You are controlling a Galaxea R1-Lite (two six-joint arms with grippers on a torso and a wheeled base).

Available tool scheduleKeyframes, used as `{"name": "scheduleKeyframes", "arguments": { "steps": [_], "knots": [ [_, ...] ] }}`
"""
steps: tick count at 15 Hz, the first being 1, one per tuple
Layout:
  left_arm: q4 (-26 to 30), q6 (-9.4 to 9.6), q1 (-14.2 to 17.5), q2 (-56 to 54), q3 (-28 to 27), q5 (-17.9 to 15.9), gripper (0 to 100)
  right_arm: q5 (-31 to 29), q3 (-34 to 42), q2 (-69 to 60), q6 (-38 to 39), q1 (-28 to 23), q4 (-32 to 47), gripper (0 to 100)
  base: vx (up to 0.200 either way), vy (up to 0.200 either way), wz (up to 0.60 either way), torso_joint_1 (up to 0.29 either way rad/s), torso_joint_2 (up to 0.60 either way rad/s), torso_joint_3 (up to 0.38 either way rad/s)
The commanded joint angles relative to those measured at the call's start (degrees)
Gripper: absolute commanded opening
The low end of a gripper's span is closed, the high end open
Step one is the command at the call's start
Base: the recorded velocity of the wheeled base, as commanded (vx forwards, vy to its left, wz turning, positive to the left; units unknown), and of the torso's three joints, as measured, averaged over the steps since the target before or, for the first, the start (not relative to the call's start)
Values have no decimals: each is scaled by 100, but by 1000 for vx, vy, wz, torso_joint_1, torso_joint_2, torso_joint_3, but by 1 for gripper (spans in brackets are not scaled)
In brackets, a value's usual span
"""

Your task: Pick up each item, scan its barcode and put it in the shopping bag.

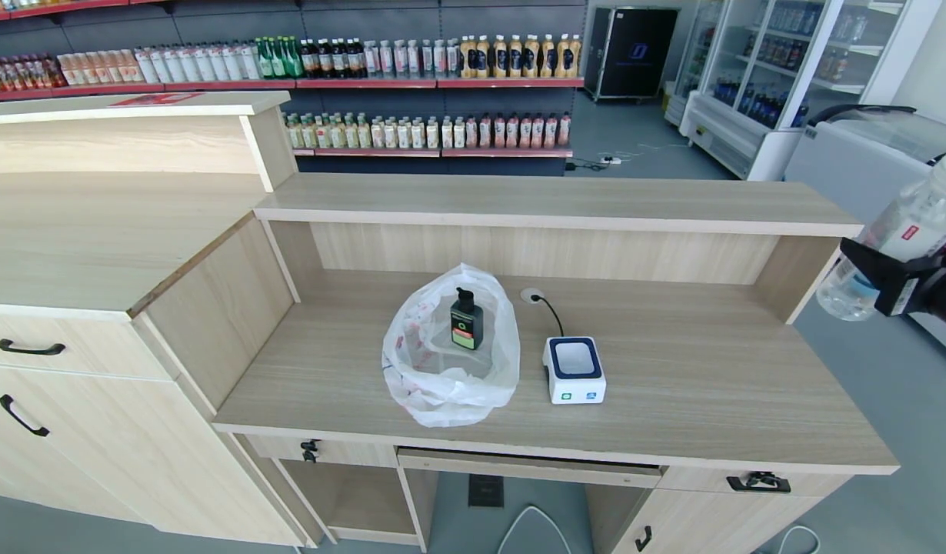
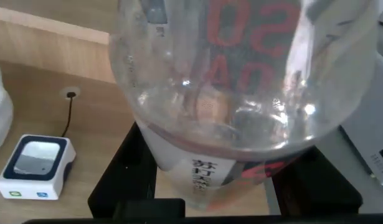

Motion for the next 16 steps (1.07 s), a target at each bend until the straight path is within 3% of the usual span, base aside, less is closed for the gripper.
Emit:
{"name": "scheduleKeyframes", "arguments": {
  "steps": [1,3,6,10,12,14,16],
  "knots": [
    [0,-2,1,2,0,4,100,-377,175,2,-377,-13,-15,0,0,0,0,0,0,0],
    [0,-2,1,2,0,4,100,-799,184,46,-905,31,-24,0,0,0,0,0,0,0],
    [0,-2,1,2,0,4,100,-790,192,72,-1072,101,2,0,0,0,0,0,0,0],
    [0,-2,1,2,0,4,100,-1027,175,186,-1265,382,11,0,0,0,600,2,5,5],
    [0,-2,1,2,0,-5,100,-1010,175,380,-1467,400,-42,0,0,0,600,12,3,2],
    [0,-2,1,2,0,4,100,-992,131,793,-2100,400,-42,0,0,0,0,0,0,0],
    [0,-2,1,2,0,4,100,-597,-1,1425,-2258,435,-376,0,0,0,0,0,0,0]
  ]
}}
